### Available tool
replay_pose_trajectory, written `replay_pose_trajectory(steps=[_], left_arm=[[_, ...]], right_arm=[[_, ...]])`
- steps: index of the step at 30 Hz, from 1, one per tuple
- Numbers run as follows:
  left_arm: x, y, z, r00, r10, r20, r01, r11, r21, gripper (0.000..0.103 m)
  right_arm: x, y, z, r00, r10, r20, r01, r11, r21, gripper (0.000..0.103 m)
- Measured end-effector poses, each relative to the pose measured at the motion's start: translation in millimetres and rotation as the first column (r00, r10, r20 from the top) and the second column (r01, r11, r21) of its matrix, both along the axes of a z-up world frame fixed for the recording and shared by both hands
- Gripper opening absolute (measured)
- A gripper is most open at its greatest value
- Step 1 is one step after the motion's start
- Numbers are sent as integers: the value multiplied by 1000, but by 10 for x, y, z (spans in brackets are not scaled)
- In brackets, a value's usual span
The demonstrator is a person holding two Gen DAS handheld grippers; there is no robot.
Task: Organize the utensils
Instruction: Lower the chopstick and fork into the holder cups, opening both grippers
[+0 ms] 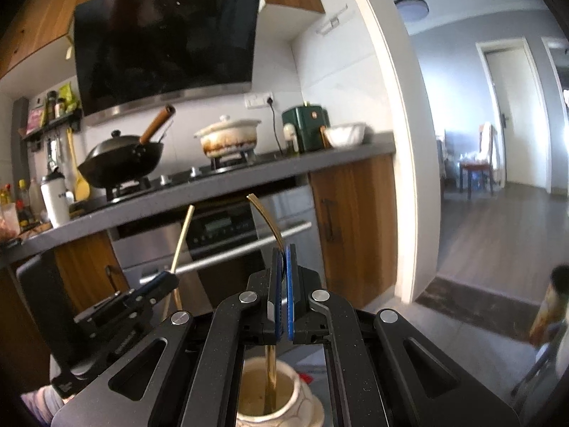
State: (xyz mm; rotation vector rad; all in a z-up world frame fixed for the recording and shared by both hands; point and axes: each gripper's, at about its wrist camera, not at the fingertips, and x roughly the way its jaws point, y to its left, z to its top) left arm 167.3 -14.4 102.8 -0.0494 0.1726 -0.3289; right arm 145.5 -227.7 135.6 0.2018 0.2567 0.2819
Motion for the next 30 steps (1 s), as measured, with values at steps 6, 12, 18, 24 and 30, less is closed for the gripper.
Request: replay_pose_trajectory(steps=[6,12,18,24,30], left_arm=[[-127,42,-151,999,15,-35,-14,999,29,5],[-165,28,-291,996,8,-86,-2,998,67,5],[-183,39,-350,994,-1,-109,9,997,73,5],[-195,19,-362,994,-2,-112,11,996,85,5],[-204,38,-354,994,1,-114,8,997,78,6]], right_arm=[[59,-13,-214,998,3,-55,-3,1000,5,3],[87,-36,-318,997,-11,-82,12,1000,7,3],[126,-50,-387,994,-10,-105,10,1000,1,3],[128,-48,-394,994,-16,-104,15,1000,-9,3],[159,-65,-419,992,-21,-120,21,1000,-5,3]])
